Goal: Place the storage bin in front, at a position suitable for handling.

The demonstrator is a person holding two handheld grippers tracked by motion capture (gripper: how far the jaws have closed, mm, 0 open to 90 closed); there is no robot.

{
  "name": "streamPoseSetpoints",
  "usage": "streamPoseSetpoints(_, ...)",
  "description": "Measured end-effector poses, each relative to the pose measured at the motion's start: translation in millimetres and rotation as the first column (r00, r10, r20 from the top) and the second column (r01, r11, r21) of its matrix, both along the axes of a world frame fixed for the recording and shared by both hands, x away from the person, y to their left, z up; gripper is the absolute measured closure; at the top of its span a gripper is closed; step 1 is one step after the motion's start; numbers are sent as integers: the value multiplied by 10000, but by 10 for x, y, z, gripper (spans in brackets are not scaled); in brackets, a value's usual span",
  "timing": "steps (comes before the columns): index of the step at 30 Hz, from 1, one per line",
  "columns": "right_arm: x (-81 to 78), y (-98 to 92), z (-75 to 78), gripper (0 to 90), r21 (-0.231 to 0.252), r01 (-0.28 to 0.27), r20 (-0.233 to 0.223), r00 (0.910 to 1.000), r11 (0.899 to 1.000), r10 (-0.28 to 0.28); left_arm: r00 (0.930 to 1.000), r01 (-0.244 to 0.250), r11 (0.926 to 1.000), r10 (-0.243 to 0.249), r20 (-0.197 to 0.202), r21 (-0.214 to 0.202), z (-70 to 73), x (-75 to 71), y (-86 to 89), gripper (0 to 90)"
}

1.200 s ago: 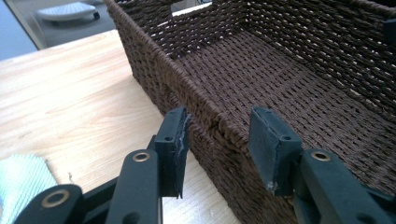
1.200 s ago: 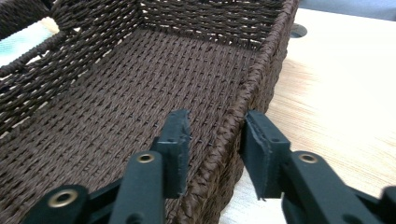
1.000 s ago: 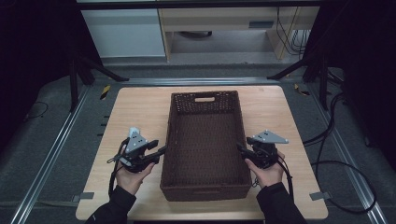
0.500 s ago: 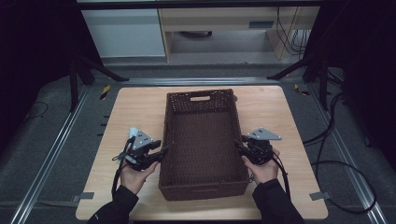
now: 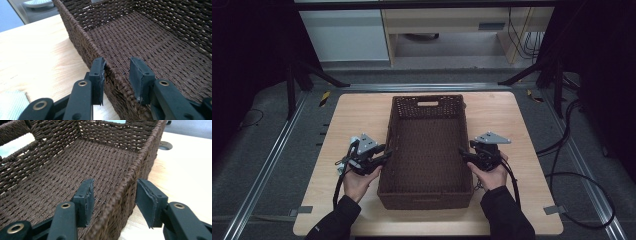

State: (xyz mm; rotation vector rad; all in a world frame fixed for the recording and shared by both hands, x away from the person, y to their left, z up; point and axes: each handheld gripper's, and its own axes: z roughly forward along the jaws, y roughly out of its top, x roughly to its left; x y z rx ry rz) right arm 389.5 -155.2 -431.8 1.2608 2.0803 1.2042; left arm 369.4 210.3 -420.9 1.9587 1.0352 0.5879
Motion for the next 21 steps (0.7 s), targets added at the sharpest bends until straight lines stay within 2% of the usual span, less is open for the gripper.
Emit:
streamPoseSetpoints(4, 19, 31, -31, 511, -81, -93, -269, 9996, 9999, 91, 10000, 33, 10000, -32, 31, -30, 12, 0, 14, 645)
streamPoseSetpoints(8, -12, 47, -29, 528, -300, -76, -240, 9997, 9995, 69, 9998, 24, 9999, -22, 184, -119, 57, -59, 21, 616)
streamPoseSetpoints(11, -26, 41, -27, 557, -387, -76, -327, 9994, 9992, 63, 9999, 56, 10000, -55, 94, -17, 50, -113, 19, 614)
streamPoseSetpoints(13, -28, 27, -24, 567, -274, -103, -457, 9989, 9996, 91, 10000, 78, 9999, -78, -27, 76, 29, -138, 22, 616)
streamPoseSetpoints(21, -40, 34, -18, 614, -280, -135, -517, 9986, 9995, 120, 9998, 26, 9998, -30, -221, -180, -8, -160, 24, 619)
